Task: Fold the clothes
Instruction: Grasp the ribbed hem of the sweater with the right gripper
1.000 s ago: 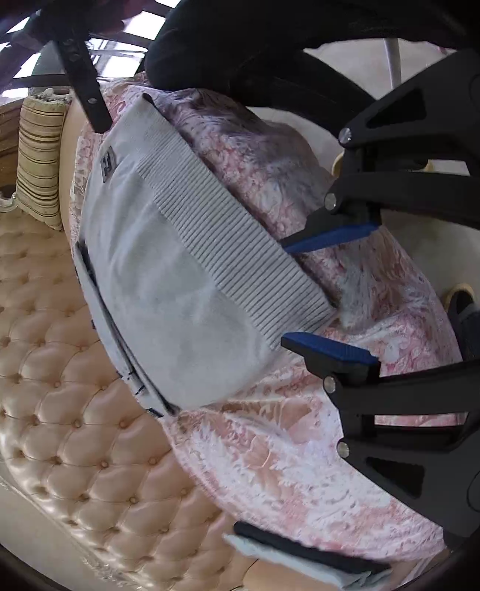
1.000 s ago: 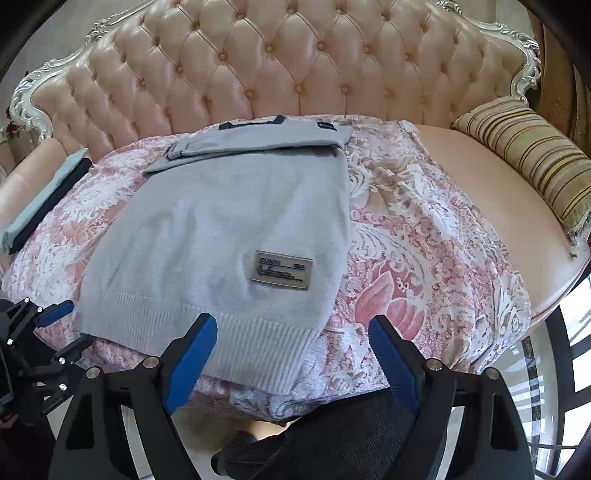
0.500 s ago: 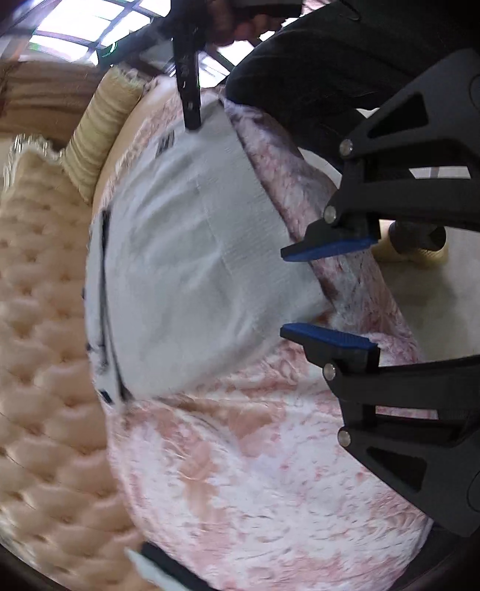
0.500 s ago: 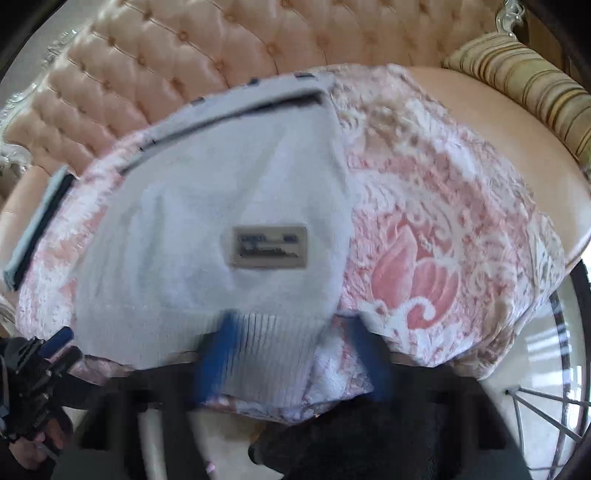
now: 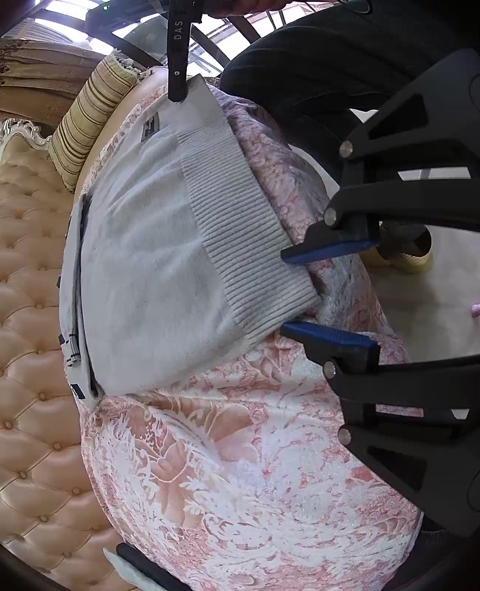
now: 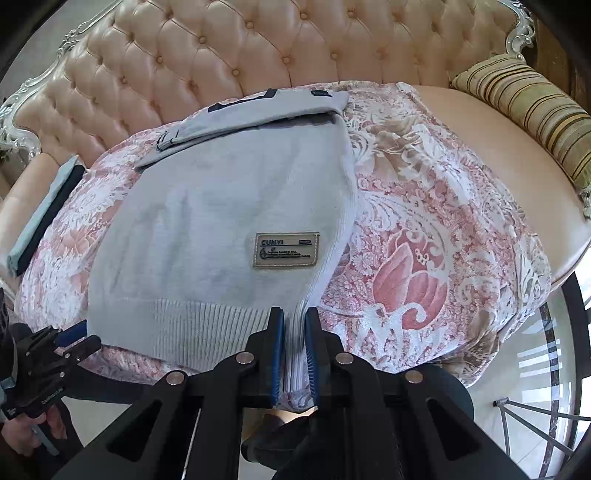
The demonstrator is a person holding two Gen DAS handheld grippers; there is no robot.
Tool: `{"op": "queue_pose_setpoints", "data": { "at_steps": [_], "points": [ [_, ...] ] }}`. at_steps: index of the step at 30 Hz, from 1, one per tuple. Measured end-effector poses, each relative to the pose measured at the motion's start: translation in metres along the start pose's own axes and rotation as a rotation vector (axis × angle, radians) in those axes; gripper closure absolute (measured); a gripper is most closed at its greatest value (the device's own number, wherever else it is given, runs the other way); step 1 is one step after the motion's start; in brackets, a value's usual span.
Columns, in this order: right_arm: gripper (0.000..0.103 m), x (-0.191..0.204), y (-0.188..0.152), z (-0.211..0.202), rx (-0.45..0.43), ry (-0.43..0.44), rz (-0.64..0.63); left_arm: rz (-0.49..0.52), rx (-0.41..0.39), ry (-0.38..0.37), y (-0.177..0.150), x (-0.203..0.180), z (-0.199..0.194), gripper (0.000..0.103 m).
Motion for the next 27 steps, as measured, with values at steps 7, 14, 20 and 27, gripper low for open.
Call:
{"op": "queue_pose_setpoints", "data": {
  "at_steps": [7, 14, 20, 27],
  "points": [
    [0.058, -0.001, -0.006, 0.009, 0.025, -0.008, 0.019, -0.001, -0.002, 0.002, 0.002, 0.001, -0.001, 0.069],
    [0.054, -0.002, -0.011, 0.018, 0.049, -0.016, 0.037, -0.002, -0.013, 0.003, 0.004, 0.001, -0.004, 0.072],
    [0.097, 0.001, -0.01, 0.015, 0.034, 0.001, 0.013, 0.051, -0.084, 0.004, 0.02, -0.005, -0.028, 0.055],
    [0.097, 0.0, 0.0, -0.005, -0.008, 0.049, 0.021, 0.312, -0.073, 0.124, 0.019, -0.018, -0.055, 0.04]
  ]
}}
Point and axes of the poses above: each gripper's, at about its wrist camera, not at the fingertips, and z roughly the way its jaws point, x to its left, y to its top, the point moved 7 cm from there along z, roughly the way its jaws point, and after that the axes turned 15 degrees about -y, right-handed, at the moved point
